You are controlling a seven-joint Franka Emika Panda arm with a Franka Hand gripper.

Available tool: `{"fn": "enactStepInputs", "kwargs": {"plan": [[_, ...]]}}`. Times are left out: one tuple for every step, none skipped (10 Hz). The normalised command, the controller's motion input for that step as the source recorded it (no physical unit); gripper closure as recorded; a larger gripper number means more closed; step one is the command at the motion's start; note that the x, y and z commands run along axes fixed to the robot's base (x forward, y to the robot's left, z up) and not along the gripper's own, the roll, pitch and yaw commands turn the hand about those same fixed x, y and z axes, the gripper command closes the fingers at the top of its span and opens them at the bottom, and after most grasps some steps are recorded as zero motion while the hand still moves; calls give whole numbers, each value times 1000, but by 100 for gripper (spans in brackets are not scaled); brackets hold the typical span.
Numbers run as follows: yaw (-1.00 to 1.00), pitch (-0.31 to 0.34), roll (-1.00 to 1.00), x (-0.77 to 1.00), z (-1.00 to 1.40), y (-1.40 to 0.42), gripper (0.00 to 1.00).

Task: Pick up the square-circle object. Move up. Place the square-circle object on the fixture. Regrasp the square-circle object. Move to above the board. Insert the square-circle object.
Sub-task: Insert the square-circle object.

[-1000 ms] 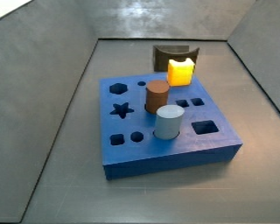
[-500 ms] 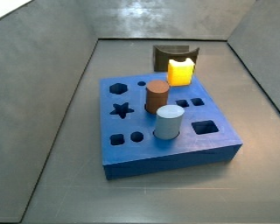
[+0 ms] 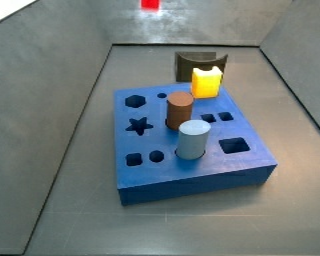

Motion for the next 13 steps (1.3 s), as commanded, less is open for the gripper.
{"fn": "enactStepInputs", "kwargs": {"plan": [[-1000,0,0,0,-657,0,100],[-1000,0,0,0,-663,0,100],[0,-6,-29,109,-183,0,100],[0,0,0,-49,0,40,100],[-583,9,-3,-106,0,-474,100],[-826,14,0,0,-46,-374,100],[-754,19,0,0,-60,-423,100],[-729,0,-29,0,-214,-406,100],[-874,0,-43,0,-177,-257,100],[-886,0,-43,0,-169,-246,100],[-923,0,-37,0,-200,-206,100],[-954,0,-43,0,-226,-157,100],[-980,-10,-59,0,-251,-106,100]]}}
